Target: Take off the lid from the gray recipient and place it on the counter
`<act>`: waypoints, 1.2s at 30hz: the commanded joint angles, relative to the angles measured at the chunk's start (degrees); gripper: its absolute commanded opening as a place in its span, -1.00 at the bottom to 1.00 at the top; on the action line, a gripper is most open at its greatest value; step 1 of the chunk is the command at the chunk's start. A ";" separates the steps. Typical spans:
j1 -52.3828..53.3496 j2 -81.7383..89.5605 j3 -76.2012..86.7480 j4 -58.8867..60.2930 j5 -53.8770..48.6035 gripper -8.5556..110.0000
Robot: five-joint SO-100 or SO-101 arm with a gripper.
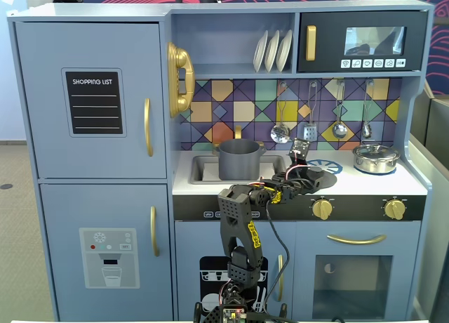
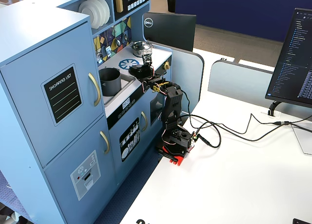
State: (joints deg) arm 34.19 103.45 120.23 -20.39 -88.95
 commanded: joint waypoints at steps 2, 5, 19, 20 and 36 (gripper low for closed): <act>2.55 6.86 -1.67 0.53 0.44 -0.40; 3.96 9.14 -1.49 0.97 0.62 -0.41; -12.13 55.11 5.27 71.63 7.91 -0.86; -14.59 57.92 8.00 74.71 6.77 -0.86; -33.40 76.46 45.88 88.59 2.55 -0.86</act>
State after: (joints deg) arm 2.46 175.96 163.48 66.36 -86.31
